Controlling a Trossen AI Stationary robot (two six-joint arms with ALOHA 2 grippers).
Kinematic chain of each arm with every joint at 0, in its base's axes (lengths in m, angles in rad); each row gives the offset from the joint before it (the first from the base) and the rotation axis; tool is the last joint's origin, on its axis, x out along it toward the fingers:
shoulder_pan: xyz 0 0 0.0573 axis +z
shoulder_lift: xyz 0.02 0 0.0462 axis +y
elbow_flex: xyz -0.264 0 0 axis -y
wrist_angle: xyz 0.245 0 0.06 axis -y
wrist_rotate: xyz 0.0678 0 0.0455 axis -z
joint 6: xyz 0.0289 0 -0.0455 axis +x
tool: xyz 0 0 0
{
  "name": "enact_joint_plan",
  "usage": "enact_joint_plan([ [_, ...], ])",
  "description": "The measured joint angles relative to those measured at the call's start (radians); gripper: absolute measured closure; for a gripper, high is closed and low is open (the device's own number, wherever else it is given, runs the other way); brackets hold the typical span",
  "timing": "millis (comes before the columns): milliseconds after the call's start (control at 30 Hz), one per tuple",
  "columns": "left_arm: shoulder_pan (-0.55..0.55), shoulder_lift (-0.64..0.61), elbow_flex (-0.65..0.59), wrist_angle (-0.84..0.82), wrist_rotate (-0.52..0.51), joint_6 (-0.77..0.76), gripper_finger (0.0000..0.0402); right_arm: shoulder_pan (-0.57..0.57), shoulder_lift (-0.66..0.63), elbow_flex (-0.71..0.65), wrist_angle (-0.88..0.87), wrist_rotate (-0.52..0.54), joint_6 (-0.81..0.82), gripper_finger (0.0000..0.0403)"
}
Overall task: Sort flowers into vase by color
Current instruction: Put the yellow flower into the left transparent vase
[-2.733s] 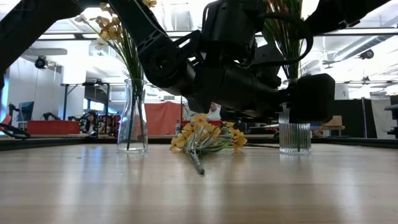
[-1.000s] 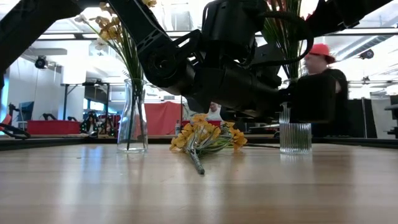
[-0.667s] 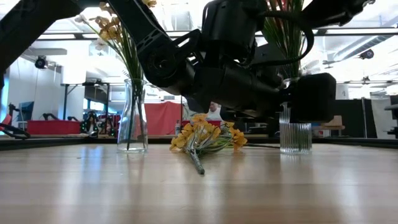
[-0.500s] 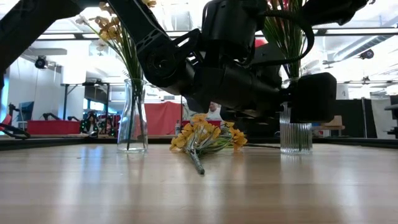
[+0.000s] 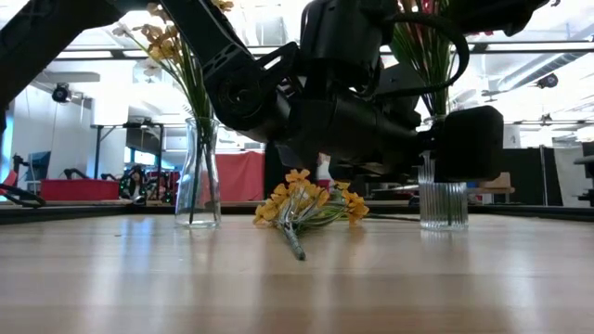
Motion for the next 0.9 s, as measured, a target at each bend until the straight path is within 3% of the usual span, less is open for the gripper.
enact_joint_plan([
  [133,0.000,0.000,0.000,0.002,-0.001,-0.001,0.0155,0.000,-0.001,0.000,0.000,-0.004,0.000,0.0181],
  [533,-0.002,-0.005,0.002,0.005,-0.004,0.004,0.0090,0.000,-0.025,0.000,-0.001,-0.026,0.000,0.0181],
  [900,-0.012,-0.037,0.002,0.004,-0.004,0.020,0.0077,0.000,-0.099,0.001,-0.003,-0.085,0.004,0.0181],
])
